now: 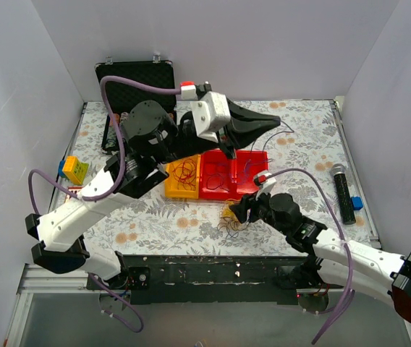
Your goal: Untangle the cables
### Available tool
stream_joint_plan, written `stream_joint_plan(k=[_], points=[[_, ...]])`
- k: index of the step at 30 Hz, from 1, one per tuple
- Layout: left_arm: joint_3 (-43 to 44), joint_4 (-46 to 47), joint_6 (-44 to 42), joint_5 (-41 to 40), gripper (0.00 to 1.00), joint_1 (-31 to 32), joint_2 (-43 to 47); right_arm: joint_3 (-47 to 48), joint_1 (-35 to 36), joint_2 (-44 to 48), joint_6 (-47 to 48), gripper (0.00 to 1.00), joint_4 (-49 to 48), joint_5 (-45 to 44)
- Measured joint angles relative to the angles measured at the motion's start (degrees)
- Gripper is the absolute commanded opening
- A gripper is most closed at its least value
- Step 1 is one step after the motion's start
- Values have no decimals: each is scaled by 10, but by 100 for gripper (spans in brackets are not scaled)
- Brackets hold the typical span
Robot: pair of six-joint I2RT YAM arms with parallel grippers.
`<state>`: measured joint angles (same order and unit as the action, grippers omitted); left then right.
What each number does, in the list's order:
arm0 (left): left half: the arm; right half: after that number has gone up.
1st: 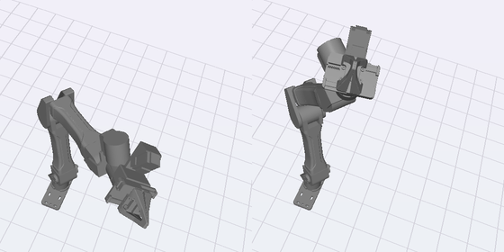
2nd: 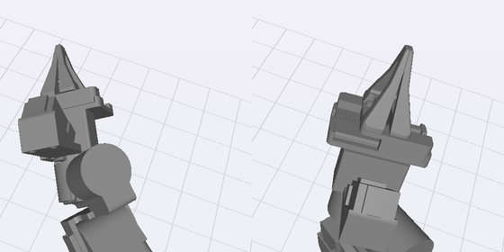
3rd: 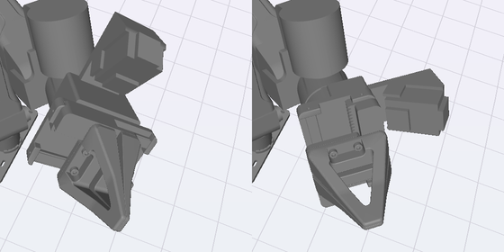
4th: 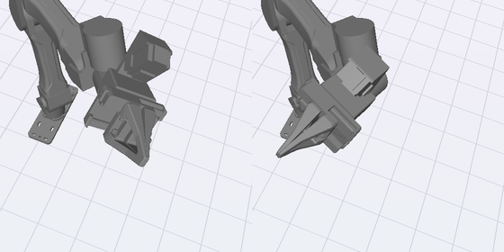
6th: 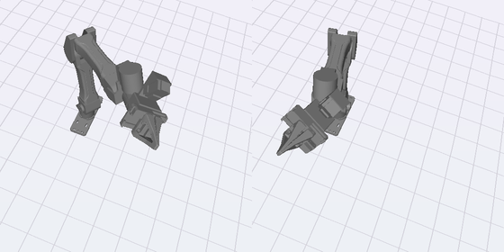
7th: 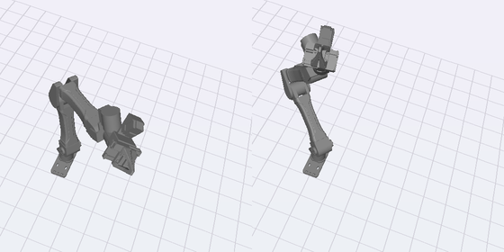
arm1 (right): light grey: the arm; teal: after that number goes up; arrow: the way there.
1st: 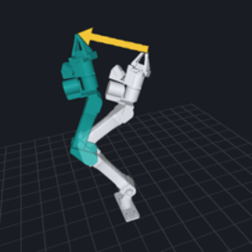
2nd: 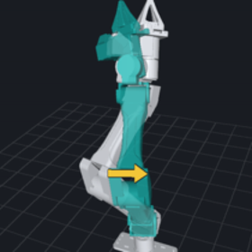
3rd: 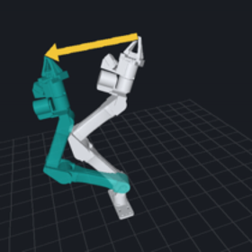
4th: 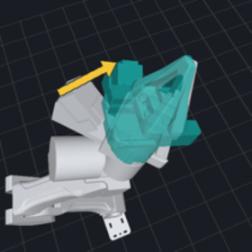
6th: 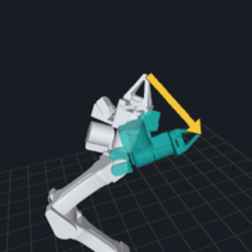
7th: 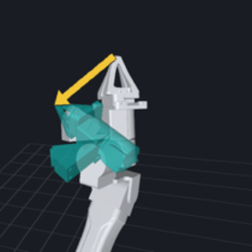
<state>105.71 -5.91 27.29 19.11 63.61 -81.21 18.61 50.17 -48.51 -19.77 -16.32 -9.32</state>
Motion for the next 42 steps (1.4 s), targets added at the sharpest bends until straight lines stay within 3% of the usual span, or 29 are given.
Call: stream_joint_plan(k=[6, 12, 19, 24, 31, 42], points=[[72, 15, 3, -14, 0, 0, -22, -54, 1, -5, -32, 65, 16, 10], [63, 48, -35, -62, 0, 0, -21, -83, 2, 18, -56, 63, 36, 14], [-99, 155, -101, -200, 0, -2, 12, -98, 3, 61, -76, 62, 68, 13], [-174, 157, -95, -264, 0, -37, 11, -46, 4, 65, -82, 64, 149, -6], [-286, 186, -62, -302, 0, -110, 26, 26, 5, 84, -79, 65, 169, -37], [-338, 191, -12, -320, 0, -129, 26, 31, 5, 76, -90, 67, 216, -48]])
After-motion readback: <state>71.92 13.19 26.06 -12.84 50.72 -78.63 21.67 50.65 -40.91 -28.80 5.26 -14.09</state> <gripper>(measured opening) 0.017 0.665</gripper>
